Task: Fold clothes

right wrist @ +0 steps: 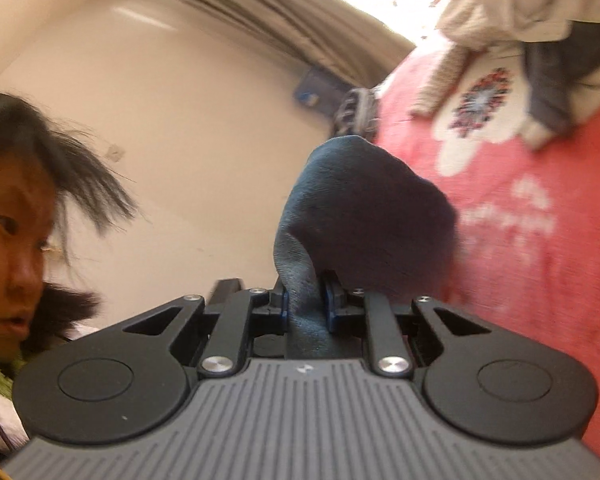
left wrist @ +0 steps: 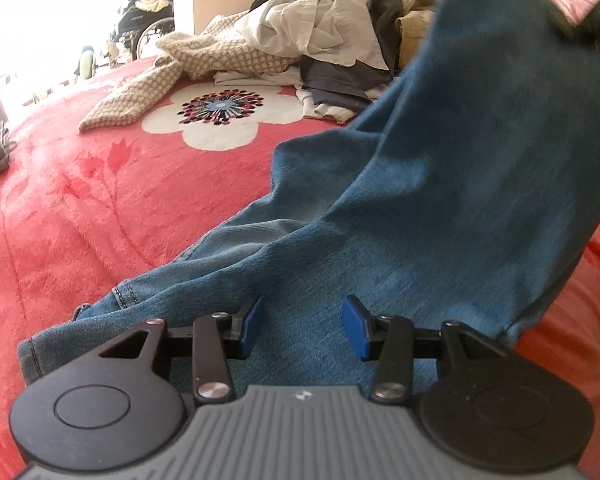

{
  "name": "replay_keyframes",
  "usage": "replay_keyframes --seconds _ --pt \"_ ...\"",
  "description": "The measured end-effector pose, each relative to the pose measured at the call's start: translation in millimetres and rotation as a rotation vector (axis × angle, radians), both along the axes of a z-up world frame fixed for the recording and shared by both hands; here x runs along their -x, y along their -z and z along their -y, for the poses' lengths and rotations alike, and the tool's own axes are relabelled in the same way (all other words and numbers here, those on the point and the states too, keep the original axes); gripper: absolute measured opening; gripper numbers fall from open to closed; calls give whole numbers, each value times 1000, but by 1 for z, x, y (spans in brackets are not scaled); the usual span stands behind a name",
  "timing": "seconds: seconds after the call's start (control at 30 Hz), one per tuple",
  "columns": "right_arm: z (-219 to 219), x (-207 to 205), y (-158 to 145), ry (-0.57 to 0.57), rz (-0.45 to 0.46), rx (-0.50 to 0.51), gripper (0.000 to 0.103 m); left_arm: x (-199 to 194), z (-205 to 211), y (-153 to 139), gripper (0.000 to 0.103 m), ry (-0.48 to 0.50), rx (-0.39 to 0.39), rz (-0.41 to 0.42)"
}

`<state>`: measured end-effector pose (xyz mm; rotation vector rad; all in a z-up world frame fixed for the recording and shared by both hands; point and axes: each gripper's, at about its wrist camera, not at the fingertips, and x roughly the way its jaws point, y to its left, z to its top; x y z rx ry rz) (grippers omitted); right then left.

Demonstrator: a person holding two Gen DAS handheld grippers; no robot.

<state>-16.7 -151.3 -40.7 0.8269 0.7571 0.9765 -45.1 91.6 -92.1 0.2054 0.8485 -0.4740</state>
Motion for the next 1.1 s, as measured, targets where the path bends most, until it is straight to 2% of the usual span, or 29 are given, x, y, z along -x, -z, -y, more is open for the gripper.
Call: replay_keyframes --seconds 0.13,0.2,0.27,0.37,0.43,0.53,0.57,0.67,0.8,0.87,0.97,1.1 --pt "-22 -9 -12 -28 13 -17 15 5 4 -1 46 20 -36 31" --pt "-29 -13 -16 -28 13 -13 15 11 4 -9 45 16 -29 52" --pt "-30 -15 -19 -16 6 -11 15 23 8 -19 45 55 1 86" --pt "-26 -11 -20 16 -8 5 15 38 25 -21 45 160 -8 113" --pt "-19 -6 -17 50 -30 2 15 45 38 -12 44 214 -45 127" --pt "-9 2 -11 105 -63 -13 15 53 60 11 29 271 -150 144" --pt "-6 5 -9 123 -73 -20 15 59 65 16 26 299 -178 172" --pt "1 12 -4 155 -97 -22 15 67 72 25 26 361 -252 235" --pt "5 13 0 172 -109 -25 15 53 69 11 31 365 -219 174" --pt "7 12 0 179 -108 -29 15 39 62 -2 35 323 -137 121" --pt "8 13 1 177 -103 -23 15 12 50 -14 35 246 -12 65" --pt "9 14 3 169 -101 -28 15 -22 54 -13 35 205 50 72"
